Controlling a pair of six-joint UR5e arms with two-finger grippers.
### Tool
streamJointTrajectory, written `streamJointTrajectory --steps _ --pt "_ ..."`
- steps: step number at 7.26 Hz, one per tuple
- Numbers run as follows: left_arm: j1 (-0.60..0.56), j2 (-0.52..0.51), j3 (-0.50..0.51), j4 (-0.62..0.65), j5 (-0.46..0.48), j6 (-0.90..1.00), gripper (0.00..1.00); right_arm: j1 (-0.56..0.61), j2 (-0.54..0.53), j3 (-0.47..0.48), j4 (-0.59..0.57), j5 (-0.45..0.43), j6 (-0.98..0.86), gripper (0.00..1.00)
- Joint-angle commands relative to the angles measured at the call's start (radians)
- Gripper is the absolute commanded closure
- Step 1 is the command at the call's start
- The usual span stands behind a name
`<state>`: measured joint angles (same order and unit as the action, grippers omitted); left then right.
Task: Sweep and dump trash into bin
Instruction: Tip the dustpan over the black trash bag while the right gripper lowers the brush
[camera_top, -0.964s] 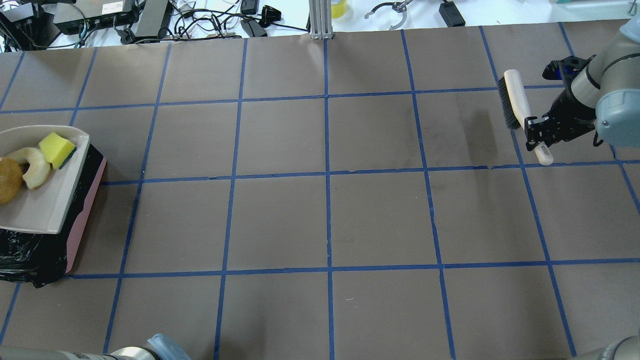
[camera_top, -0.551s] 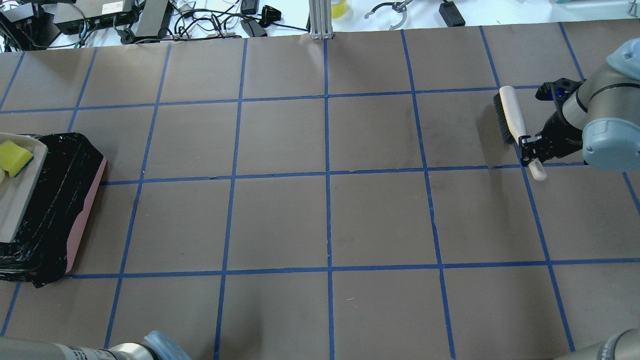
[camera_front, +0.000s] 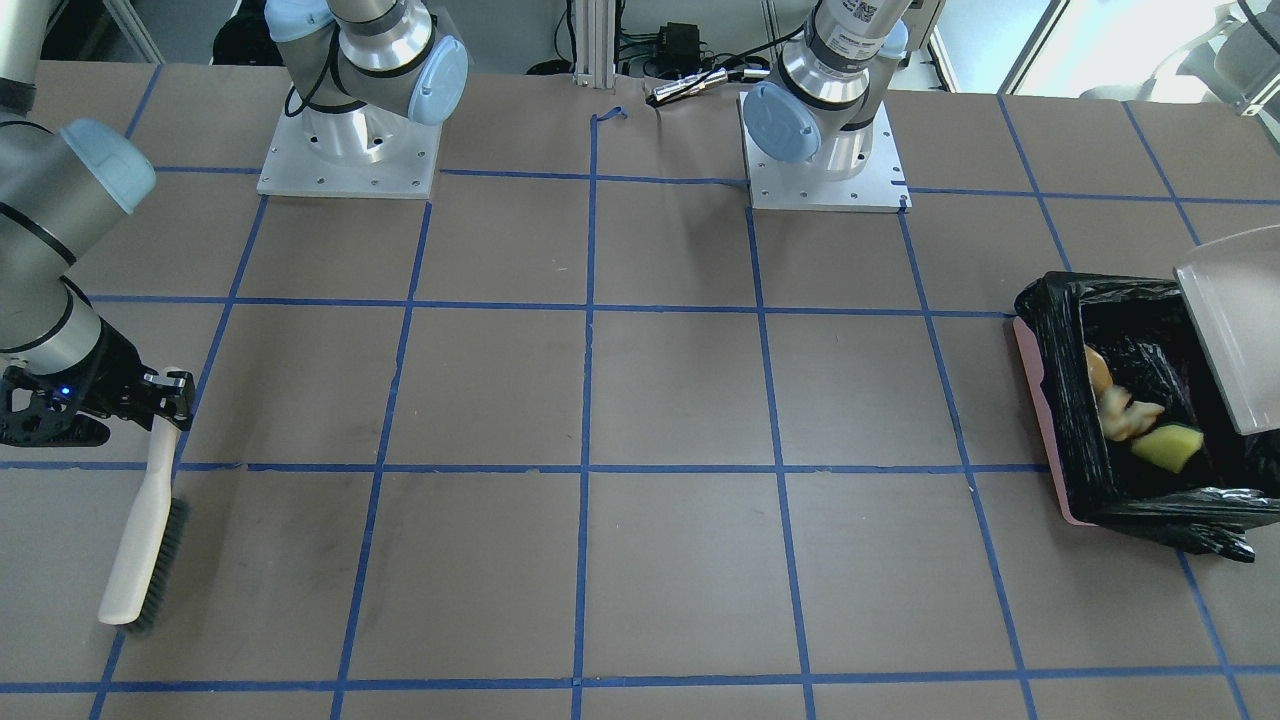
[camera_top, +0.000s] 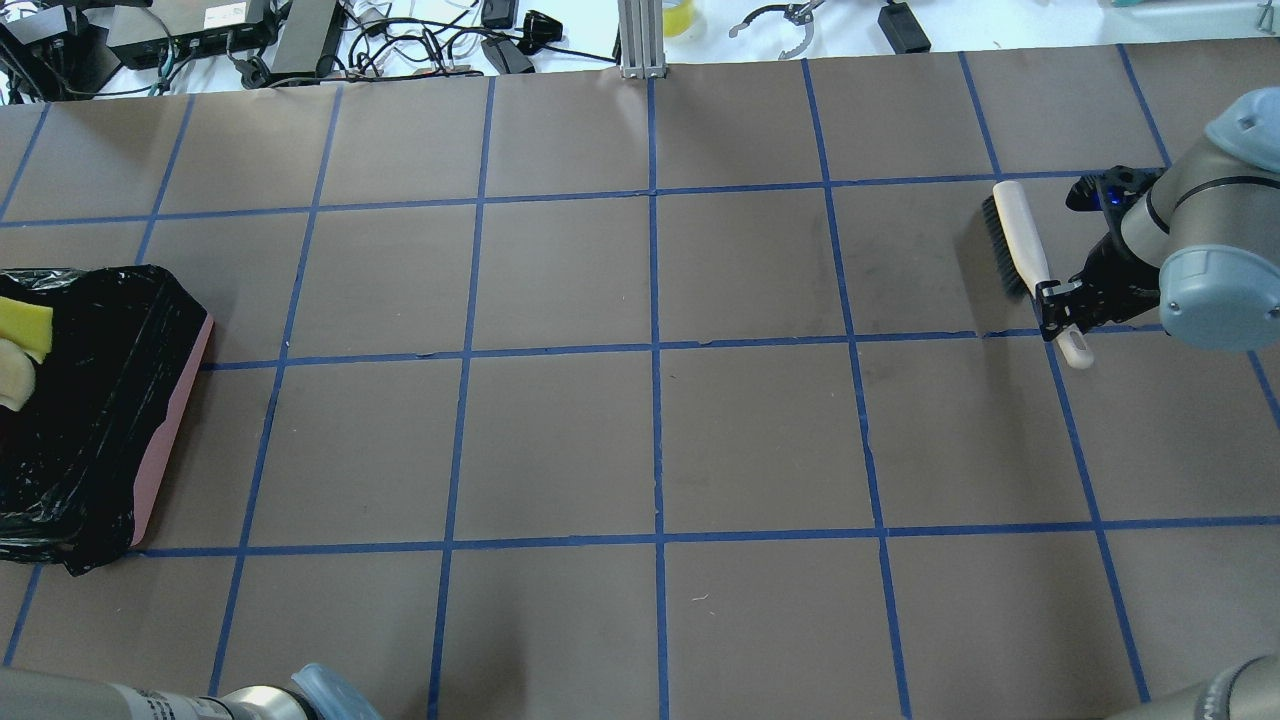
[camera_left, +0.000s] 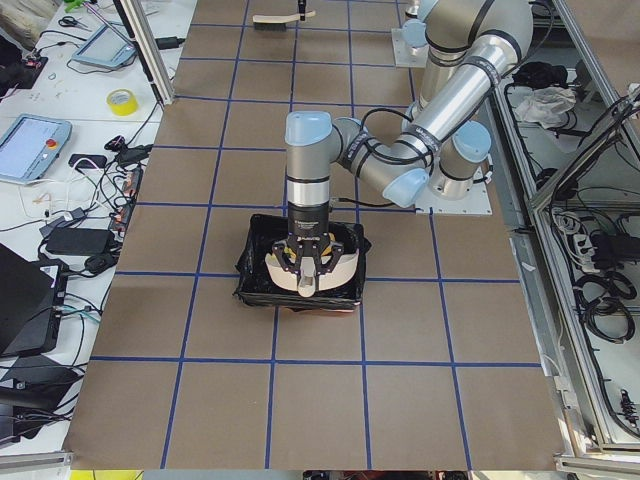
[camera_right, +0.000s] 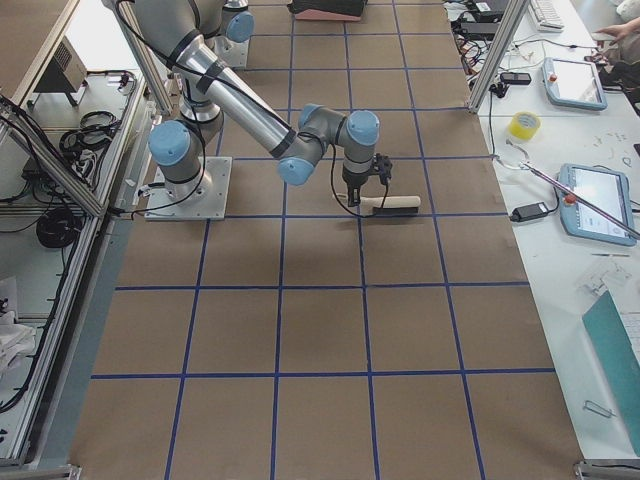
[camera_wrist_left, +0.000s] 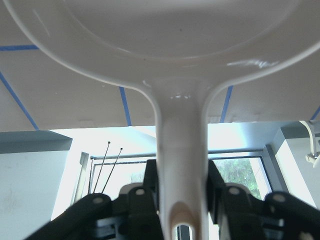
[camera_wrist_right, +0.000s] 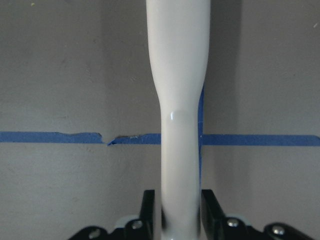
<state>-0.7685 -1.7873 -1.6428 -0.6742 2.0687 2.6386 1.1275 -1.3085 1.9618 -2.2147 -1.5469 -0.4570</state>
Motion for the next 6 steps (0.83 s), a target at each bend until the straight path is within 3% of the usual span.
streamJointTrajectory --steps 1,2,3,4,6 --pt "-0.105 -0.011 -0.022 0.175 0.111 0.102 0.75 0.000 -0.001 -0.001 -0.002 0.007 0.001 0.36" --pt "-0.127 -0.006 -0.019 0.188 0.094 0.092 0.75 0.000 -0.001 -0.023 0.004 0.005 0.007 0.34" --pt "-0.159 0.006 -0.012 0.199 -0.056 0.052 0.76 0.003 -0.014 -0.081 0.060 0.004 0.009 0.31" --pt "-0.193 -0.004 0.023 0.193 -0.094 -0.057 0.93 0.009 -0.034 -0.145 0.161 0.001 0.014 0.31" --pt "-0.289 -0.012 0.076 0.045 -0.157 -0.293 1.00 0.053 -0.049 -0.254 0.317 0.001 0.040 0.27"
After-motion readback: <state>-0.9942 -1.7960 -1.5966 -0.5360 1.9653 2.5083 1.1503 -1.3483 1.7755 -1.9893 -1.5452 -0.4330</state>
